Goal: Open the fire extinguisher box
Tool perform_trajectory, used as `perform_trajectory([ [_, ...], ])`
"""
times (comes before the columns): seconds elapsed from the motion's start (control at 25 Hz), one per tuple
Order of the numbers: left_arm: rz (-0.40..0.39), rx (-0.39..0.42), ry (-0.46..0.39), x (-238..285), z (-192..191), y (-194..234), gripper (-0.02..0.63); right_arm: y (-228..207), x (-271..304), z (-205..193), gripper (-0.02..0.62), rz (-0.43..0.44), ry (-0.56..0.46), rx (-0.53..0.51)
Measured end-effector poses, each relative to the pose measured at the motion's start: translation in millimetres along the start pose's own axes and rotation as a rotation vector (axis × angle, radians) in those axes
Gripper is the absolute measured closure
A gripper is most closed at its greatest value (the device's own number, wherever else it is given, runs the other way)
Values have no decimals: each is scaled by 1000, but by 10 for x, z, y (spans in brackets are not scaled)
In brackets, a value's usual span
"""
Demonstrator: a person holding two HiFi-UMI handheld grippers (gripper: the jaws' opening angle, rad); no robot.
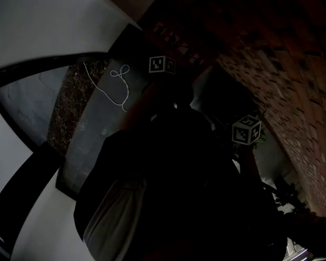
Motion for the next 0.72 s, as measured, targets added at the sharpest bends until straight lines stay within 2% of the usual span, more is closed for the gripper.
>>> perform_trajectory([
  [0.24, -8, -58, -32, 63, 108, 198, 322, 51, 147, 57, 595, -18, 7, -32],
  [0.4, -36, -149, -118, 17, 213, 376, 324, 103, 186, 37, 595, -18, 44, -60],
  [0.56, -58, -145, -131, 47, 248, 418, 324, 79, 156, -32, 595, -15, 54, -34],
  [0.72, -117, -162, -152, 87, 270, 415, 324, 34, 116, -75, 595, -36, 69, -51],
])
Point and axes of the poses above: the fingertips, and each gripper's own axes: x forward along the fingers, y to its left, z out of its top, the point moved 4 cm from there along -x, backward along the fingers, and after that the axes turned 4 degrees about -z, right-handed, at the moved point
